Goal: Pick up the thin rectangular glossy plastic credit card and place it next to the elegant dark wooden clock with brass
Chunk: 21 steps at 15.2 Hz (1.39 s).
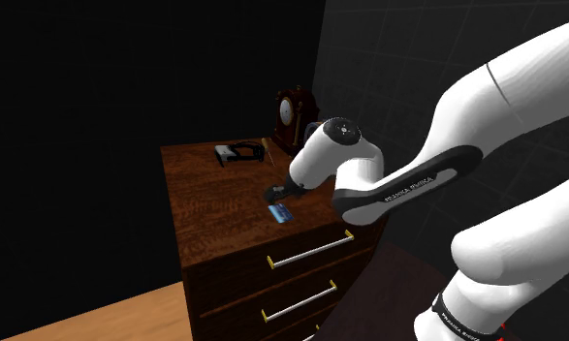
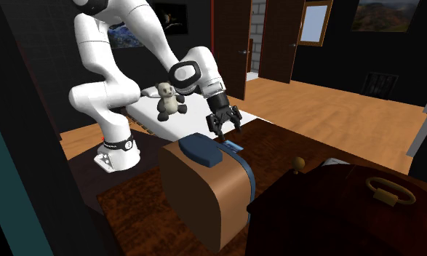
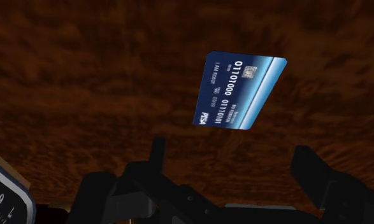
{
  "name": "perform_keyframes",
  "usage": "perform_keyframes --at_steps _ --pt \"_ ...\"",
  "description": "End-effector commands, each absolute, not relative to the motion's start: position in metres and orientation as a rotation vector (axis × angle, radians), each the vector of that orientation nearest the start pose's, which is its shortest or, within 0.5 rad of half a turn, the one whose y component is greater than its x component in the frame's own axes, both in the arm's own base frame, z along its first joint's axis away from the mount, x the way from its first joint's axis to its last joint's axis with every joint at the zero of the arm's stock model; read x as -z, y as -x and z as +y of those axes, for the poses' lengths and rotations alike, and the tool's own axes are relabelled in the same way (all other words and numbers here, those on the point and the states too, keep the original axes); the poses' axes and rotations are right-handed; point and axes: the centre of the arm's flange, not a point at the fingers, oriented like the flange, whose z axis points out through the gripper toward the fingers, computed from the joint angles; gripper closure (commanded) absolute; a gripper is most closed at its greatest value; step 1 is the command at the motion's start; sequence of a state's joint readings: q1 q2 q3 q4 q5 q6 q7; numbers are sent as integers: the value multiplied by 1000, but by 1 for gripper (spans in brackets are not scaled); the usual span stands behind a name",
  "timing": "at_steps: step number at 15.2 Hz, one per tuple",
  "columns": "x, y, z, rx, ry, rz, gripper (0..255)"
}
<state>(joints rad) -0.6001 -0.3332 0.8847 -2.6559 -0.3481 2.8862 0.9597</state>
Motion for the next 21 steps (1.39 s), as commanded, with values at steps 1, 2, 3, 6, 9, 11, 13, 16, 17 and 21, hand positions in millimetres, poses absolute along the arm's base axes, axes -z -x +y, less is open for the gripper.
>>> perform_keyframes --at_steps 1,2,3,6,9,11,13,16,17,21 --pt "-342 -434 139 920 3065 516 0" --pt "-337 -437 138 920 3065 516 0" --pt "-333 -439 137 920 3065 516 0" --pt "-320 -448 134 920 3065 516 0" --pt "-317 -449 134 920 3065 516 0" --pt "-317 -449 134 920 3065 516 0" --pt "-317 -449 134 920 3065 516 0" --pt "-317 -449 134 920 3065 516 255" --pt "-317 -449 134 920 3065 516 255" --pt "-317 -449 134 920 3065 516 255"
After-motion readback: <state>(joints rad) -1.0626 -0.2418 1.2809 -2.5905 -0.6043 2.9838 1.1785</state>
